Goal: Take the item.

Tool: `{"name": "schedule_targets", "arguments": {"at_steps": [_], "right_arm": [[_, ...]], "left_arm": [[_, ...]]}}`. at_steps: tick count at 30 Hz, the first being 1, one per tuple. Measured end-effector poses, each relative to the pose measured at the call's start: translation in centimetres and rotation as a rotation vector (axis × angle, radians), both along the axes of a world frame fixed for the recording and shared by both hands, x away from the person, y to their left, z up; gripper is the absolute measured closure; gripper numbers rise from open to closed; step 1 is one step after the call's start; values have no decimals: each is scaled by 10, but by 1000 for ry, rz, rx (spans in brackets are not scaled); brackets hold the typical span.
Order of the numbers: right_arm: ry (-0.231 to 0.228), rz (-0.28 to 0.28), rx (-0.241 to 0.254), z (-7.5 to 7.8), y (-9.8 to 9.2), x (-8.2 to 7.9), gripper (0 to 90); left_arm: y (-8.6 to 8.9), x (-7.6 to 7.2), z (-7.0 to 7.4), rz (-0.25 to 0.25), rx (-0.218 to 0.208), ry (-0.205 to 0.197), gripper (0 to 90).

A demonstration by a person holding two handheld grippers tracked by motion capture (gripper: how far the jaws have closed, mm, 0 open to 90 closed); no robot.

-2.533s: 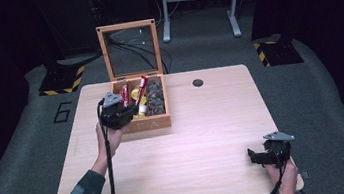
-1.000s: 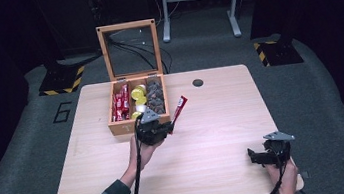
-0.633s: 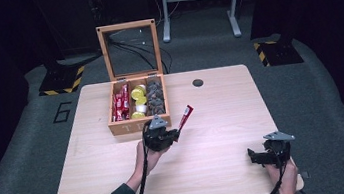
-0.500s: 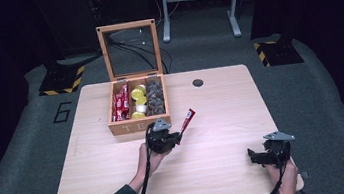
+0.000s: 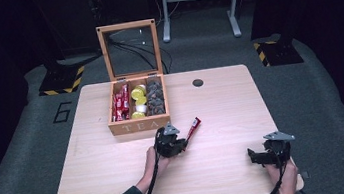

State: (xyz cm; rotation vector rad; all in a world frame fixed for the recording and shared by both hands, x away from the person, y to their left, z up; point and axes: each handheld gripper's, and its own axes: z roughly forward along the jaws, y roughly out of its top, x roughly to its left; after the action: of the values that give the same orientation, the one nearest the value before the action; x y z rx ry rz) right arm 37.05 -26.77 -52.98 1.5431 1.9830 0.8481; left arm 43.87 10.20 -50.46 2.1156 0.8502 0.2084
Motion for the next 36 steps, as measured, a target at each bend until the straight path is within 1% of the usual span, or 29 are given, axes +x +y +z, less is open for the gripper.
{"name": "schedule_targets", "arguments": {"at_steps": [5, 9, 10, 13, 14, 15, 17, 18, 19, 22, 23, 25, 26, 27, 28, 29, 30, 33, 34, 36], "right_arm": [[0, 0, 0, 0, 0, 0, 16], [0, 0, 0, 0, 0, 0, 17], [0, 0, 0, 0, 0, 0, 16], [0, 0, 0, 0, 0, 0, 16], [0, 0, 0, 0, 0, 0, 16], [0, 0, 0, 0, 0, 0, 16], [0, 0, 0, 0, 0, 0, 16], [0, 0, 0, 0, 0, 0, 16], [0, 0, 0, 0, 0, 0, 16], [0, 0, 0, 0, 0, 0, 16], [0, 0, 0, 0, 0, 0, 16], [0, 0, 0, 0, 0, 0, 16], [0, 0, 0, 0, 0, 0, 16], [0, 0, 1, 0, 0, 0, 16], [0, 0, 0, 0, 0, 0, 16], [0, 0, 0, 0, 0, 0, 16], [0, 1, 0, 0, 0, 0, 16], [0, 0, 0, 0, 0, 0, 16], [0, 0, 1, 0, 0, 0, 16], [0, 0, 1, 0, 0, 0, 16]], "left_arm": [[-2, 0, -3, -4, 14, 7, 811], [-4, 1, -8, -5, 27, 21, 805], [-4, 1, -8, 3, 27, 23, 805], [-3, 2, -9, -1, 25, 29, 797], [-3, 2, -9, -3, 26, 28, 779], [-3, 2, -9, -1, 25, 25, 738], [-3, 1, -8, 4, 30, 23, 612], [-2, 0, -6, 15, 33, 14, 543], [-1, -1, -4, 17, 32, 10, 507], [3, -2, 1, 2, 10, 5, 362], [5, -3, 5, -4, 8, -6, 343], [8, -8, 12, -4, -9, -21, 297], [9, -9, 15, -10, -4, -32, 273], [11, -12, 18, -6, -11, -39, 253], [12, -13, 20, -9, -5, -44, 227], [15, -15, 23, -20, -2, -48, 214], [15, -16, 24, -15, 0, -44, 194], [22, -19, 30, -16, -3, -46, 158], [24, -21, 32, -14, -11, -51, 153], [31, -23, 37, -8, -9, -64, 145]]}}
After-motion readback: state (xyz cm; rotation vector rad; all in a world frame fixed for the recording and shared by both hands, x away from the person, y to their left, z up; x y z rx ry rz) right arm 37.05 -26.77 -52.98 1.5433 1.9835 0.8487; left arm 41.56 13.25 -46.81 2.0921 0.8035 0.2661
